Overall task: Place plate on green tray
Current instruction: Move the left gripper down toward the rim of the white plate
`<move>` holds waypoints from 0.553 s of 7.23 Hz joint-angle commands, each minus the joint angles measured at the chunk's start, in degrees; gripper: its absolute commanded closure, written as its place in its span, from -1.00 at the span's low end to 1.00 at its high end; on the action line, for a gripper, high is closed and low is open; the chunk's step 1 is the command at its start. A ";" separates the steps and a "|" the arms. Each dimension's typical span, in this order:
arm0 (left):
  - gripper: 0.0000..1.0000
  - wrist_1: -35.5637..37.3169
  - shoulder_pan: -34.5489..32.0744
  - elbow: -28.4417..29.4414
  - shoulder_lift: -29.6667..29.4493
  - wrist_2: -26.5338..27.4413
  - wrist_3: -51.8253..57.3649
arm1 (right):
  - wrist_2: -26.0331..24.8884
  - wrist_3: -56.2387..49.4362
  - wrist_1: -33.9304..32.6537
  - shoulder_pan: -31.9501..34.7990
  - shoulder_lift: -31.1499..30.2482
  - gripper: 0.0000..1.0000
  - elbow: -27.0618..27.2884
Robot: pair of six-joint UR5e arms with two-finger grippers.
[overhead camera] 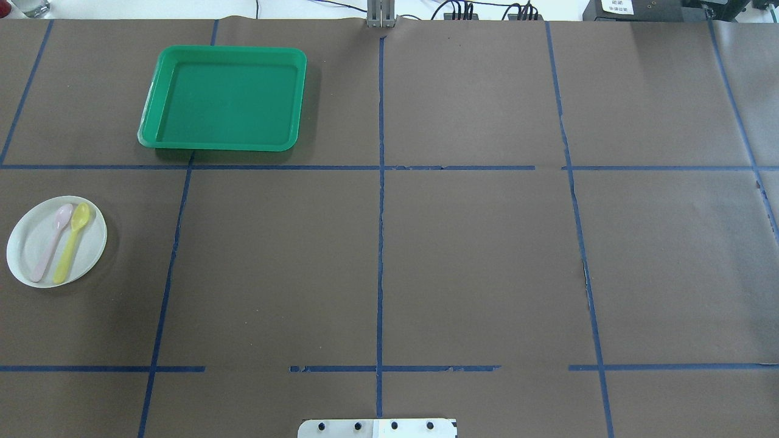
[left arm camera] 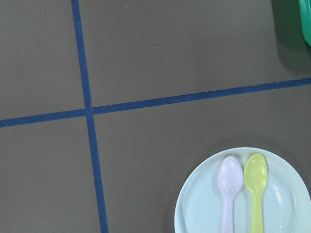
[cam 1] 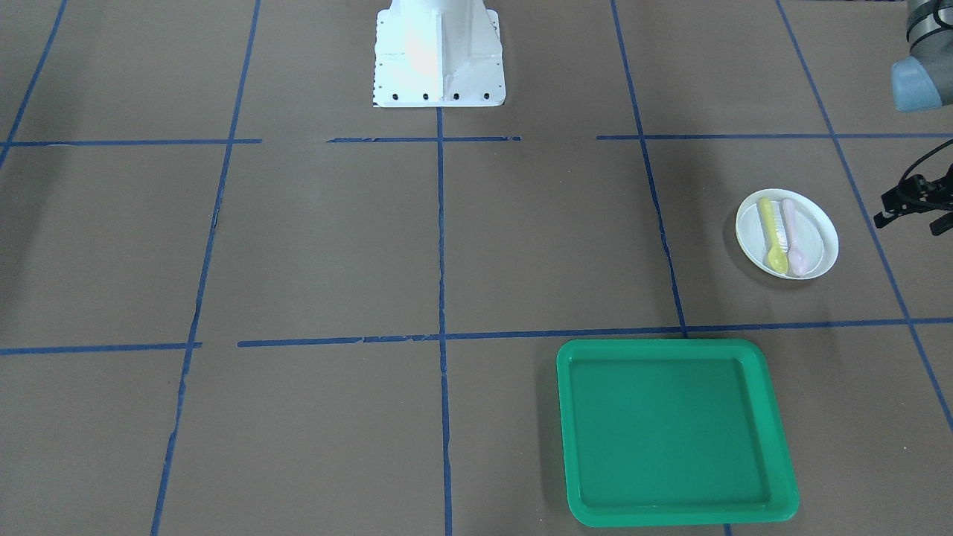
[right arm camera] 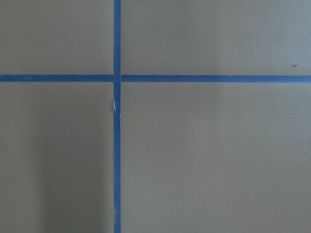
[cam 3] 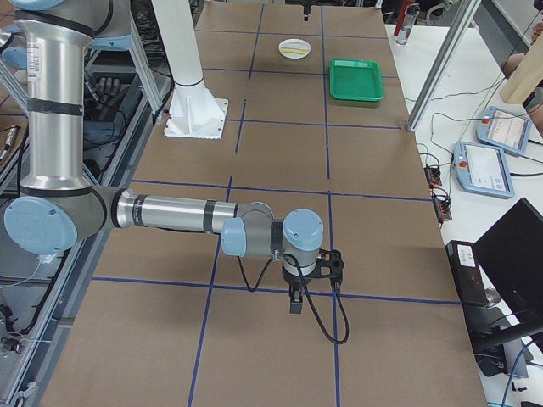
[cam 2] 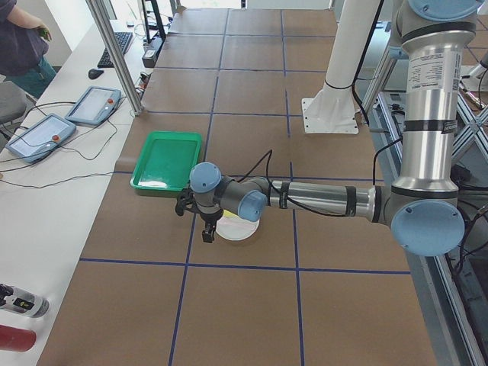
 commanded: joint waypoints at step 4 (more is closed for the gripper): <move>-1.00 -15.19 8.13 10.57 0.03 2.37 -7.87 | 0.00 -0.01 -0.03 0.00 0.00 -1.00 0.08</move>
